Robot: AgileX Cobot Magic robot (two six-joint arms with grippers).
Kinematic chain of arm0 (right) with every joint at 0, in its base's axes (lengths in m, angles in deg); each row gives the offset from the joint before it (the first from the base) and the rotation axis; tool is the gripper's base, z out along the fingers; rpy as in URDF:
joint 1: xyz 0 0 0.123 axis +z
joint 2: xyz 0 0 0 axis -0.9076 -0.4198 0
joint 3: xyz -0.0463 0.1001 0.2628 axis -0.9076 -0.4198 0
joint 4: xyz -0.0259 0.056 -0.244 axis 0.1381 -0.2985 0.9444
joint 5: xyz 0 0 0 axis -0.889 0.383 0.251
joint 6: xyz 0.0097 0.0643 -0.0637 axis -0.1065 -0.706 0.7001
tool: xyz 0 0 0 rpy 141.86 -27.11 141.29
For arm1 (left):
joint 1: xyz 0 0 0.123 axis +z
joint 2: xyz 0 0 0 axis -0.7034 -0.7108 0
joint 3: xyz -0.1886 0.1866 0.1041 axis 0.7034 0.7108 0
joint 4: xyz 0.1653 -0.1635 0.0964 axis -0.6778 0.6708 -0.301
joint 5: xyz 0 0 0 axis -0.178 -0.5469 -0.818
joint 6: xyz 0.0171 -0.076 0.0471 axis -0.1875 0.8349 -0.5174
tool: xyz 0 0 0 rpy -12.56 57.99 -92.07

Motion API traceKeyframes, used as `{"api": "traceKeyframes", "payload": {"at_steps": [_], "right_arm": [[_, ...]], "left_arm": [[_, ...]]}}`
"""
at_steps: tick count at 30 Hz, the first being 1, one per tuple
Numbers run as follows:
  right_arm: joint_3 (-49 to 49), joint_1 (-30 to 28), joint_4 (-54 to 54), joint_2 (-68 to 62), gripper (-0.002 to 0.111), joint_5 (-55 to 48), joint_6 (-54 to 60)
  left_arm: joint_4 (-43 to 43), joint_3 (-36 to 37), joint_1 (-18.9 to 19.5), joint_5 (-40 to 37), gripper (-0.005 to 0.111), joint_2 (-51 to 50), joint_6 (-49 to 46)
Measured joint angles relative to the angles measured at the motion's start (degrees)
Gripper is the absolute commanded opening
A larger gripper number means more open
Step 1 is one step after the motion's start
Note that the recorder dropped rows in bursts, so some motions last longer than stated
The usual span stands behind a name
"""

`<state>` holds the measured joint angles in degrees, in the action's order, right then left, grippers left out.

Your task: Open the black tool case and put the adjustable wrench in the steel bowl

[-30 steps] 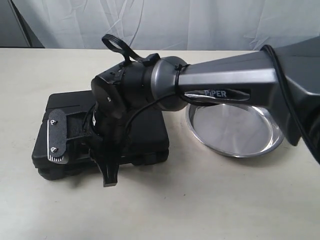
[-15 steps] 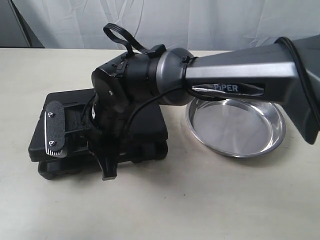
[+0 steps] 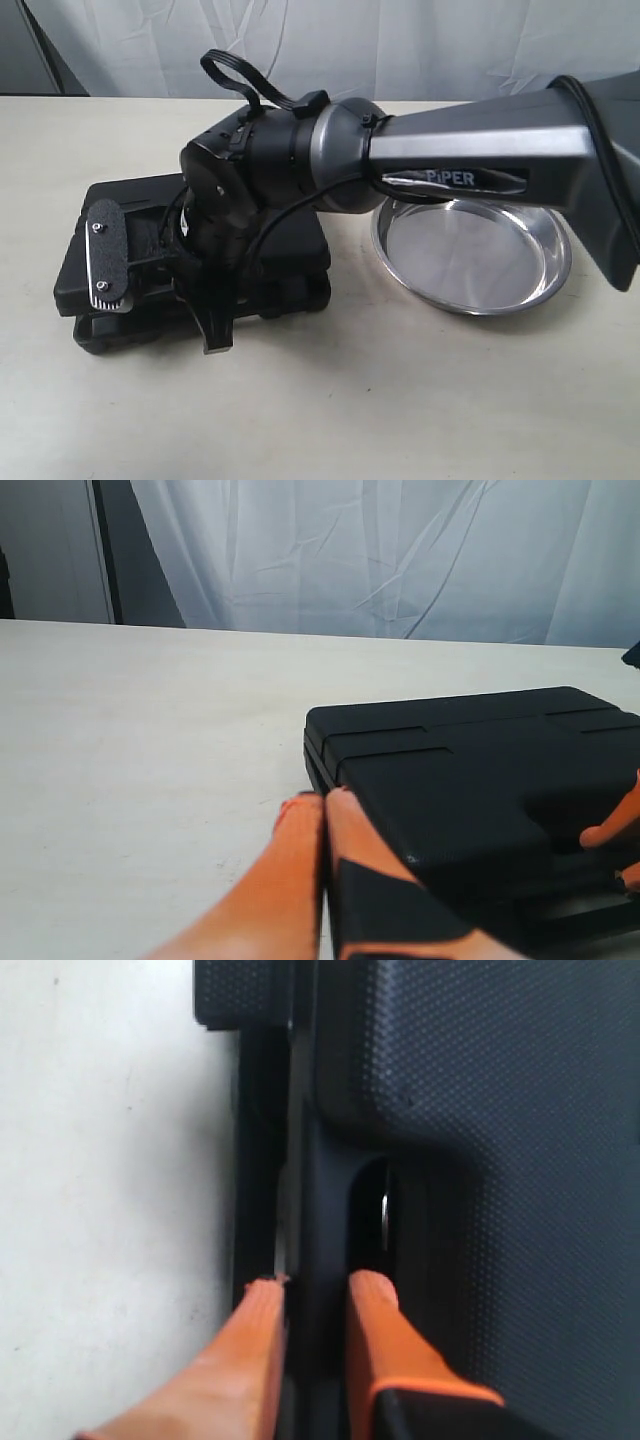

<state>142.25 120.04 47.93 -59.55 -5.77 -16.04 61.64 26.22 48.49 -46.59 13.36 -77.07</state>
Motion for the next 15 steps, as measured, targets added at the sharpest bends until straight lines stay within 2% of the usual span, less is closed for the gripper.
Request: {"api": "traceKeyframes", "payload": {"at_steps": [15], "right_arm": [[0.0, 0.0, 0.7, 0.0, -0.001, 1.4, -0.8]], "left_arm": [[0.0, 0.0, 0.0, 0.0, 0.0, 0.0, 0.0]]}}
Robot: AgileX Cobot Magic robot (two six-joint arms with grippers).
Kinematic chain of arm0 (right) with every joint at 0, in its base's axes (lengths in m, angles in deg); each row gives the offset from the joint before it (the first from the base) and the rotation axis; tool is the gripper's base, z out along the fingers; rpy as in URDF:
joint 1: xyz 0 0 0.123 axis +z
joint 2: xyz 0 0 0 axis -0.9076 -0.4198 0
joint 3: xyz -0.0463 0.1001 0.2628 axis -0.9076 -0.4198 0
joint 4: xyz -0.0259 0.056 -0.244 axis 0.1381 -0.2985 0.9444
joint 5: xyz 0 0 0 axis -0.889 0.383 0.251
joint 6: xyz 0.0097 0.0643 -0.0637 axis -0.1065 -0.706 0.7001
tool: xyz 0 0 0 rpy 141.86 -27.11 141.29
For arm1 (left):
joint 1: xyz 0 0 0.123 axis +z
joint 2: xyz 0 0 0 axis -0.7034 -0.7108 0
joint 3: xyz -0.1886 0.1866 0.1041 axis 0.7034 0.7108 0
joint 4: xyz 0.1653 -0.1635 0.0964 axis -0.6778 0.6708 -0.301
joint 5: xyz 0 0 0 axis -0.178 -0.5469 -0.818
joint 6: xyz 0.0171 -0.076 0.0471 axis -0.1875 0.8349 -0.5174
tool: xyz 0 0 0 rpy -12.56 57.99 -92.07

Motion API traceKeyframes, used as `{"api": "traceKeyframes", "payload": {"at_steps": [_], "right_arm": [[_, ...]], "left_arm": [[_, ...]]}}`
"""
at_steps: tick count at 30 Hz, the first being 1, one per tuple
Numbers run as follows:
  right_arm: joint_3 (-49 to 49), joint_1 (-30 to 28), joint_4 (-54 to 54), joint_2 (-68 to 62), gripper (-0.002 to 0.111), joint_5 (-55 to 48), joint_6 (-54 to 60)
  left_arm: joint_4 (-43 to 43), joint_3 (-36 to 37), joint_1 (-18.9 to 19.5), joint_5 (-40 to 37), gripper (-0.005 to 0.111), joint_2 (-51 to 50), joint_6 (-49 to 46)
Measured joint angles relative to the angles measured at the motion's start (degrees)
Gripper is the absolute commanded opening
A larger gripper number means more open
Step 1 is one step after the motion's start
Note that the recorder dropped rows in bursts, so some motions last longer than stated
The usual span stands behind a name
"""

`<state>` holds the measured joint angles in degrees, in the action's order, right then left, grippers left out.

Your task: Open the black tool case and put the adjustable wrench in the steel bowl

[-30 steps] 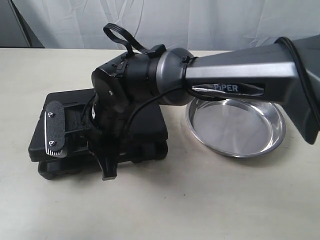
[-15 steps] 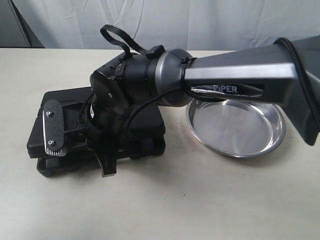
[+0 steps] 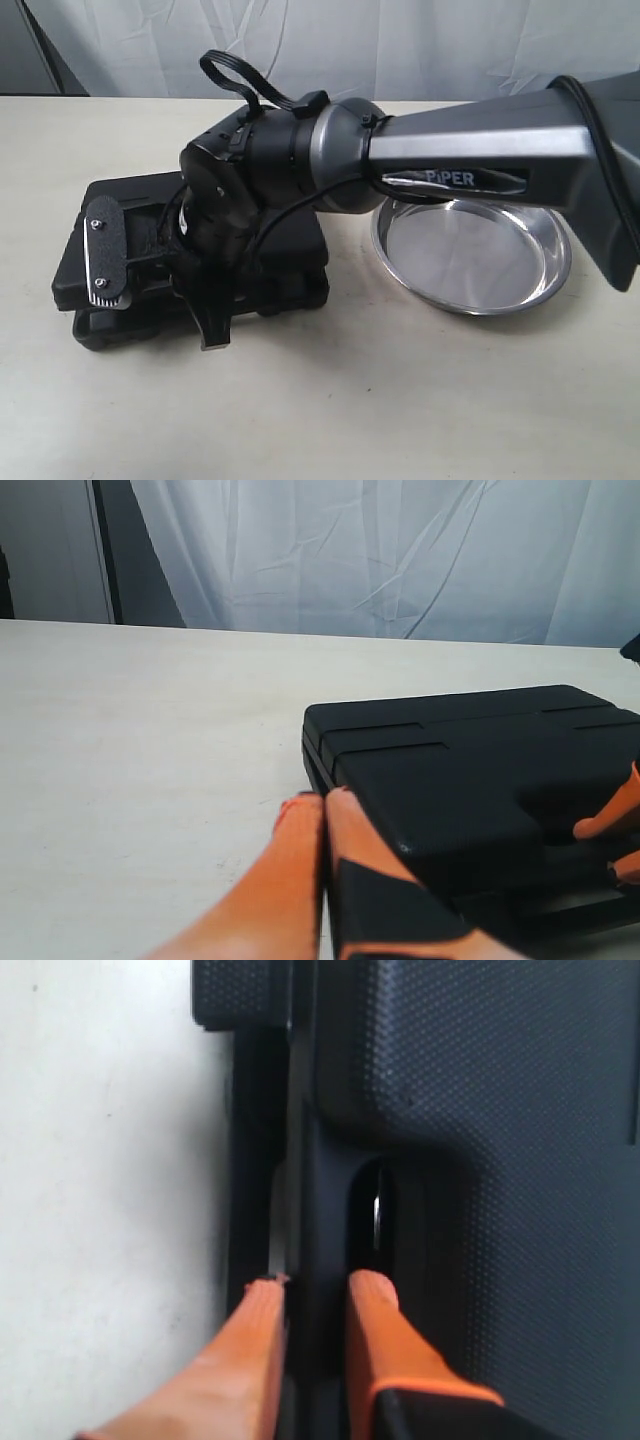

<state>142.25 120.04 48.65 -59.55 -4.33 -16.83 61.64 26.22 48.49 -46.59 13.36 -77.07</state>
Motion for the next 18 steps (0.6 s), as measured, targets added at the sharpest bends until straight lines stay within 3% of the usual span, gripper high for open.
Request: {"api": "traceKeyframes", "payload": {"at_steps": [18], "right_arm": [[0.0, 0.0, 0.3, 0.0, -0.001, 1.6, -0.3]], "left_arm": [[0.0, 0.0, 0.0, 0.0, 0.0, 0.0, 0.0]]}}
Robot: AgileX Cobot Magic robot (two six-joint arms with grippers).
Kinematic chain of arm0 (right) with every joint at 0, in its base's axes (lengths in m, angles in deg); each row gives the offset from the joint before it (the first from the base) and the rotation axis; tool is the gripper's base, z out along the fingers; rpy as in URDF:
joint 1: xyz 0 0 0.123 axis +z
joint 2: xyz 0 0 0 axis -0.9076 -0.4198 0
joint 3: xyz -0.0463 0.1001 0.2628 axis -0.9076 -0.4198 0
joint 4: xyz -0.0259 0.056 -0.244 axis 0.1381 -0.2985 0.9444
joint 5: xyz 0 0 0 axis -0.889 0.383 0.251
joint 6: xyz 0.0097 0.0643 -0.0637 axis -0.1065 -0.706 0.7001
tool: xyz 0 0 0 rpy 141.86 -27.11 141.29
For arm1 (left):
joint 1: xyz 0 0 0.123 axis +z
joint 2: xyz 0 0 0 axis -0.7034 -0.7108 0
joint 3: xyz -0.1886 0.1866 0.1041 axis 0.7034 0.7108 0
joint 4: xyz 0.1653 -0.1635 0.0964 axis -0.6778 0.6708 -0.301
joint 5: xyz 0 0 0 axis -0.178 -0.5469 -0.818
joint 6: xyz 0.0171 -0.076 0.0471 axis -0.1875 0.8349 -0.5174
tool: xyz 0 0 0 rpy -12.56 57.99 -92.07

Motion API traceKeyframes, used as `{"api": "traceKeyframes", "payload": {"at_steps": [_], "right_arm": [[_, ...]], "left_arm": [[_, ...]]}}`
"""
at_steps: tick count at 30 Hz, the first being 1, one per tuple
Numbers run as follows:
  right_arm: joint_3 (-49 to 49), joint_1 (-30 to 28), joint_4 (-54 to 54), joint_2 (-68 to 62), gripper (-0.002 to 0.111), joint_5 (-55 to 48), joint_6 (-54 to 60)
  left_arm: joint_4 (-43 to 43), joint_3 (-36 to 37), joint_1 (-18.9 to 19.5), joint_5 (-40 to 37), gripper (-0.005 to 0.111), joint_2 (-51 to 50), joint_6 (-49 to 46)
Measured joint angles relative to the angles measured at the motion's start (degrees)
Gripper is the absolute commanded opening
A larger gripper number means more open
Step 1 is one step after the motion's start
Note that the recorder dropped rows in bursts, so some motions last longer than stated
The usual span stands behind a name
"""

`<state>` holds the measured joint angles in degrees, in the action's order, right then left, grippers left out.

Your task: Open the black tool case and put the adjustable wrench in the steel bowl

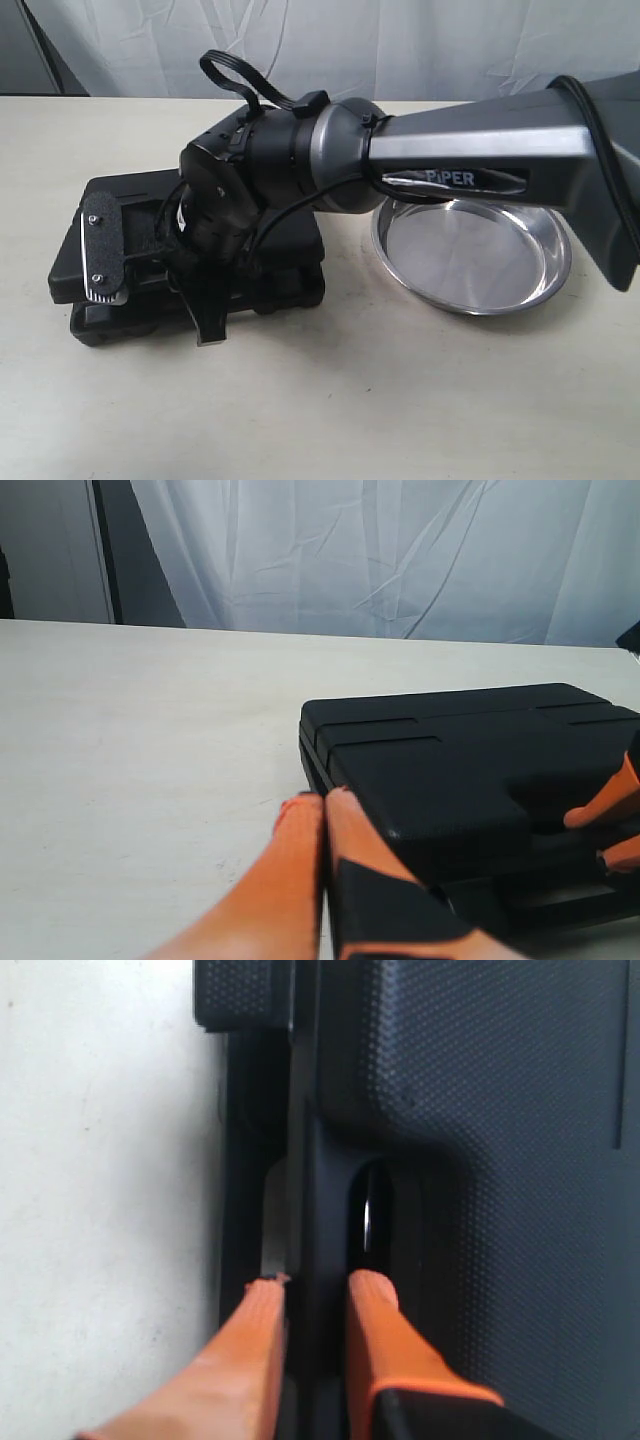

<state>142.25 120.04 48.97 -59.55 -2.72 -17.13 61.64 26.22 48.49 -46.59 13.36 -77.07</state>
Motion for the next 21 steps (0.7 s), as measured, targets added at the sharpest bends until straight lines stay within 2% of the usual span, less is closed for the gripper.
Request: {"api": "traceKeyframes", "payload": {"at_steps": [10, 12, 15, 16, 18, 21], "right_arm": [[0.0, 0.0, 0.0, 0.0, -0.001, 0.2, 0.0], [0.0, 0.0, 0.1, 0.0, -0.001, 0.2, 0.0], [0.0, 0.0, 0.1, 0.0, -0.001, 0.2, 0.0], [0.0, 0.0, 0.1, 0.0, -0.001, 0.2, 0.0], [0.0, 0.0, 0.1, 0.0, -0.001, 0.4, 0.0], [0.0, 0.0, 0.1, 0.0, -0.001, 0.7, 0.0]], "left_arm": [[-1.6, 0.0, 0.0, 0.0, 0.0, 0.0, 0.0], [-6.0, 0.0, 0.0, 0.6, 0.0, 0.0, 0.0], [-18.5, 0.0, 0.0, 3.4, 0.0, 0.0, 0.0], [-24.5, 0.0, 0.0, 5.4, 0.0, 0.0, 0.0], [-30.1, 0.0, 0.0, 9.8, 0.0, 0.0, 0.0], [-32.9, 0.0, 0.0, 19.9, 0.0, 0.0, 0.0]]}}
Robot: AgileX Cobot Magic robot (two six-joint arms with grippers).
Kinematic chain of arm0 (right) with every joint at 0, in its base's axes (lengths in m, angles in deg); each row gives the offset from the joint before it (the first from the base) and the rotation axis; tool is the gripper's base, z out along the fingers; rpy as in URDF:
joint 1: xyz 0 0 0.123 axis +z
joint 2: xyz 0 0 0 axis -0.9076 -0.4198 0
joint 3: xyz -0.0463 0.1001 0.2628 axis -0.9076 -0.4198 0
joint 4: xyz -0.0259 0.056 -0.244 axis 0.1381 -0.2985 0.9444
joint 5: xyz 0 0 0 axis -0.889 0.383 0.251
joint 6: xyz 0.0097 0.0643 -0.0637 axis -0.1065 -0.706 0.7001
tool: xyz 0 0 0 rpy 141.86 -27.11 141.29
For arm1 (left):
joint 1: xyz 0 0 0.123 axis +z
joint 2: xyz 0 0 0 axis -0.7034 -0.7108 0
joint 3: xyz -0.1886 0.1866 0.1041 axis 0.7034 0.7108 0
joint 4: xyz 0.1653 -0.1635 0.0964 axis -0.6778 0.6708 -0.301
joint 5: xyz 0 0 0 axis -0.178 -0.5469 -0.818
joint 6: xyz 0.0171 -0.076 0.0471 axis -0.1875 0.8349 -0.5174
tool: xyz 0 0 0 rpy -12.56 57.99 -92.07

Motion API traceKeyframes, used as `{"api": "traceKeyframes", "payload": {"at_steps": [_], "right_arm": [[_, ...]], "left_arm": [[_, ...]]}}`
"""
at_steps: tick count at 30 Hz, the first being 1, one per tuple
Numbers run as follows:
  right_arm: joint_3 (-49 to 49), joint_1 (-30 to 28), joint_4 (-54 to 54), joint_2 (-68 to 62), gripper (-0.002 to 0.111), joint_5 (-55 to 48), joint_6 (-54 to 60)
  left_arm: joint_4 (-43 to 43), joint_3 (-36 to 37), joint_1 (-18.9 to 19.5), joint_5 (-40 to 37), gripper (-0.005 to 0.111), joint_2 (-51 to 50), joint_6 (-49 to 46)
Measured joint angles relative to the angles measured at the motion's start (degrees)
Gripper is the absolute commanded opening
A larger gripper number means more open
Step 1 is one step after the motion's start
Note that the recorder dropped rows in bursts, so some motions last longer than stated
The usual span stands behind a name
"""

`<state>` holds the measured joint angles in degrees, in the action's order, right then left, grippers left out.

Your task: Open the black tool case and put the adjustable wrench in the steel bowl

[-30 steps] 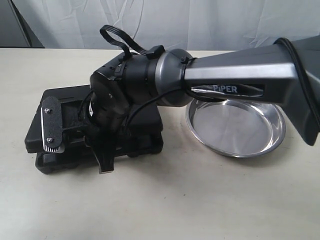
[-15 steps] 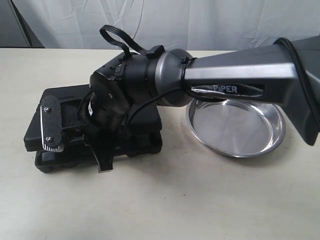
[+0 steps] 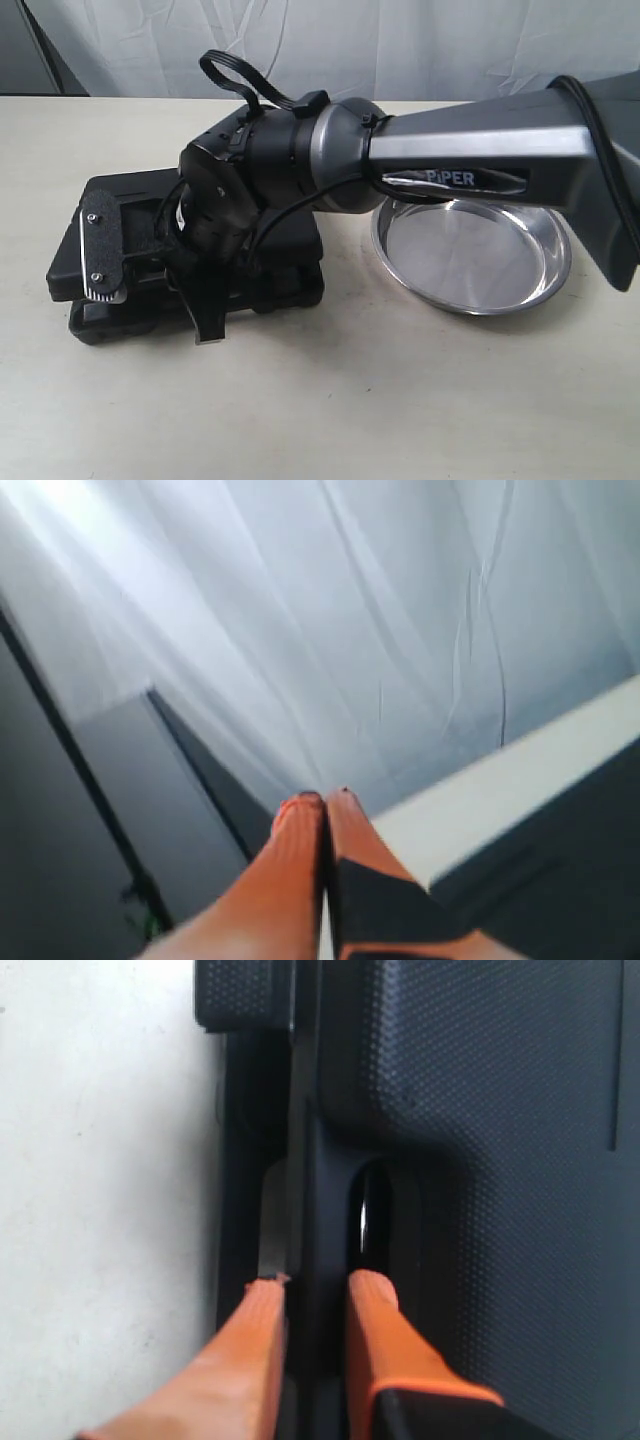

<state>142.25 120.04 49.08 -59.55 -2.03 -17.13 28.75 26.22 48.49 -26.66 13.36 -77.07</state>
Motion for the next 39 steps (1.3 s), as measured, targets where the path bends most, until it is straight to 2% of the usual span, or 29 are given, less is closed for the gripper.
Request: {"api": "traceKeyframes", "payload": {"at_steps": [5, 7, 10, 14, 15, 18, 20, 22, 24, 28, 31, 35, 39], "right_arm": [[0.0, 0.0, 0.0, 0.0, -0.001, 0.4, 0.0], [0.0, 0.0, 0.0, 0.0, -0.001, 0.6, 0.0], [0.0, 0.0, 0.0, 0.0, -0.001, 0.8, 0.0], [0.0, 0.0, 0.0, 0.0, -0.001, 0.8, 0.0], [0.0, 0.0, 0.1, 0.0, -0.001, 0.8, 0.0], [0.0, 0.0, 0.1, 0.0, -0.001, 0.8, 0.0], [0.0, 0.0, 0.1, 0.0, -0.001, 0.8, 0.0], [0.0, 0.0, 0.1, 0.0, -0.001, 0.8, 0.0], [0.0, 0.0, 0.1, 0.0, -0.001, 0.9, 0.0], [0.0, 0.0, 0.1, 0.0, -0.001, 0.9, 0.0], [0.0, 0.0, 0.1, 0.0, -0.001, 1.0, 0.0], [0.0, 0.0, 0.1, 0.0, -0.001, 1.1, 0.0], [0.0, 0.0, 0.1, 0.0, -0.001, 1.1, 0.0]], "left_arm": [[-0.8, 0.0, 0.0, 18.2, 0.0, 0.1, 0.4], [-0.5, 0.0, 0.0, 24.4, 0.0, 0.1, 3.7], [6.6, 0.0, 0.0, 26.2, 0.0, 0.1, 12.6], [25.5, -0.8, 0.0, 13.5, 0.0, 0.1, 14.8], [33.6, -2.4, 0.0, 8.2, 0.0, 0.1, 12.8], [42.5, -7.8, 0.0, 4.7, 0.0, -0.3, 10.2], [46.3, -14.2, 0.0, 0.2, 0.0, -3.9, 9.0], [45.3, -20.5, 0.0, -6.6, 0.0, -10.3, 8.2], [40.9, -28.7, 0.0, -17.5, 0.0, -21.5, 8.6], [29.5, -44.7, 0.0, -38.4, 0.0, -41.7, 20.1], [25.4, -54.7, 0.1, -53.0, 0.0, -52.6, 21.4], [25.0, -61.9, 2.9, -65.5, 0.0, -62.2, 17.2], [24.9, -63.8, 7.6, -68.7, 0.0, -68.5, 14.8]]}}
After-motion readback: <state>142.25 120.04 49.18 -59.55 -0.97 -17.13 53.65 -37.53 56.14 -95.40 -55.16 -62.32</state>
